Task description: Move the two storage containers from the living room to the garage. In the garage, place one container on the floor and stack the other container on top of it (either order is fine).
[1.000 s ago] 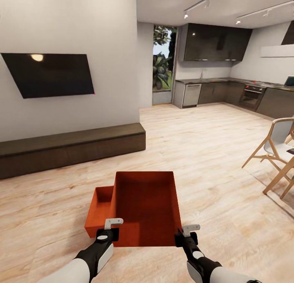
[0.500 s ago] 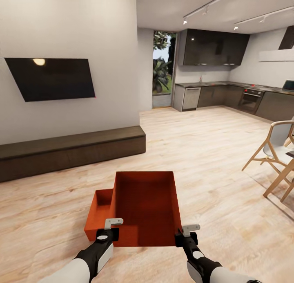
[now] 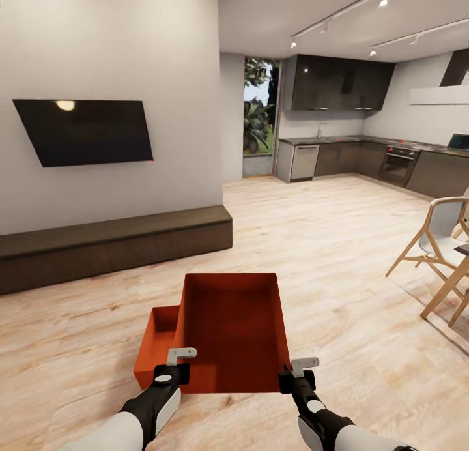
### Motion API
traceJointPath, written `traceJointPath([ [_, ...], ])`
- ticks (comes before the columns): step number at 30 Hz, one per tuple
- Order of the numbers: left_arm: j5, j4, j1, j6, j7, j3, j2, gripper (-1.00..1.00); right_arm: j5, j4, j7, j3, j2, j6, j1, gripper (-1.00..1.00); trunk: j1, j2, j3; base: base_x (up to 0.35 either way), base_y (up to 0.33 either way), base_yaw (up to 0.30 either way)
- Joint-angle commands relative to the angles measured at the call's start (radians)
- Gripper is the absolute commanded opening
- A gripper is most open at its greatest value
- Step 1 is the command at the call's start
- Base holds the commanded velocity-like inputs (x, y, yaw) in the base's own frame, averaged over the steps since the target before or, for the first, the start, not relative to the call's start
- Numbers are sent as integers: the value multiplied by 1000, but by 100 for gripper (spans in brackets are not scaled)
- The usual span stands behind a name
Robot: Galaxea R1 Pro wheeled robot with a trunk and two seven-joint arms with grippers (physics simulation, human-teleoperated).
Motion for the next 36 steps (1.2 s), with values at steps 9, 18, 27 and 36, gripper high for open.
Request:
traceJointPath([
  [9, 15, 3, -1, 3, 16, 12, 8, -100, -15, -2, -4, 1, 0, -8, -1, -100, 0, -1, 13, 0, 0, 0],
  [18, 15, 3, -1, 3, 16, 12, 7, -100, -15, -2, -4, 1, 0, -7, -1, -100, 0, -1, 28, 0, 0, 0],
  [27, 15, 3, -1, 3, 16, 12, 7, -100, -15, -2, -4, 1, 0, -7, -1, -100, 0, -1, 42, 0, 0, 0],
  [36, 15, 3, -1, 3, 16, 12, 6, -100, -15, -2, -4, 1, -1, -7, -1, -100, 0, -1, 57, 0, 0, 0],
])
